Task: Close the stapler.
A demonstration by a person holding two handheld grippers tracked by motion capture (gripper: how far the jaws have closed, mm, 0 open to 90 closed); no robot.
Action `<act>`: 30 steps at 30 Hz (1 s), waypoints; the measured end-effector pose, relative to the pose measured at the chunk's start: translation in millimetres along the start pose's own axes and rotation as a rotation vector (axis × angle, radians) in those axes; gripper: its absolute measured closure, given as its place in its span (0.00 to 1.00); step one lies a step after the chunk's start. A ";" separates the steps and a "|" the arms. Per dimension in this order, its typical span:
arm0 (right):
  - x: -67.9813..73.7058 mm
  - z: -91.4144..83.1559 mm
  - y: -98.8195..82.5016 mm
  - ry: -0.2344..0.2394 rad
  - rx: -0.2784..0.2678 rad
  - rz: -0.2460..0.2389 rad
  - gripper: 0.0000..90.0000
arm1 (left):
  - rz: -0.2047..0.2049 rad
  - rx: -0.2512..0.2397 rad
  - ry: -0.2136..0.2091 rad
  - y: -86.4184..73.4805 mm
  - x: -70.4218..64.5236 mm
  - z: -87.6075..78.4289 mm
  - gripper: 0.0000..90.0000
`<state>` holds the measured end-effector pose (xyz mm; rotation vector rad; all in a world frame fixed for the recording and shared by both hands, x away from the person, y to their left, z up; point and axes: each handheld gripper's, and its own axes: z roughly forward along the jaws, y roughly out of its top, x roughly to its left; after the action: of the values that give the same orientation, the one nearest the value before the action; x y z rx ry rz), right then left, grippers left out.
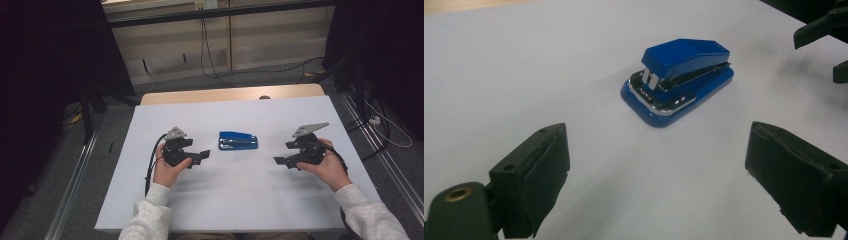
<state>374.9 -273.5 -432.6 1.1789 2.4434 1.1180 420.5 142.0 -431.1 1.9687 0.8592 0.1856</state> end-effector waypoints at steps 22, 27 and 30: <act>15.8 -24.6 -21.1 0.014 -0.003 -0.002 0.15 | 0.005 -0.011 0.025 -20.4 1.5 -39.5 0.11; 17.7 -28.1 -24.7 0.007 -0.004 -0.005 0.14 | 0.001 -0.003 0.025 -25.7 2.7 -46.8 0.11; 18.4 -30.0 -26.9 0.009 -0.005 -0.004 0.14 | 0.001 -0.006 0.032 -29.0 3.5 -51.4 0.11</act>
<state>332.9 -286.9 -428.5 1.1699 2.4466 1.1300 385.4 189.6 -427.7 1.9651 0.8780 0.2208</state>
